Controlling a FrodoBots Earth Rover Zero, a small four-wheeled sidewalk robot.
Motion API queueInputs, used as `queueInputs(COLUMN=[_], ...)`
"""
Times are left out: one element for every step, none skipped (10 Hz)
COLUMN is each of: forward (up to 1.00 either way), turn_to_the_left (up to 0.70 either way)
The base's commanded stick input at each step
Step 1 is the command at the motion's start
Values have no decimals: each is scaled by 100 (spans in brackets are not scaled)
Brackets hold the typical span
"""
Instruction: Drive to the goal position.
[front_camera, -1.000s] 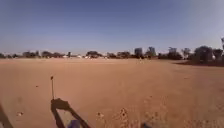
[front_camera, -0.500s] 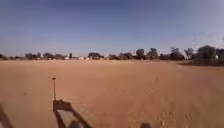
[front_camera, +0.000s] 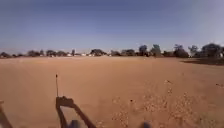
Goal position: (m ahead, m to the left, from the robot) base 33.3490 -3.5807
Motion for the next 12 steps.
queueInputs(forward=[100, 100, 100, 100, 100, 100, 100, 100, 100, 100, 100, 100], turn_to_the_left=[0, 0, 0, 0, 0, 0, 0, 0, 0, 0, 0, 0])
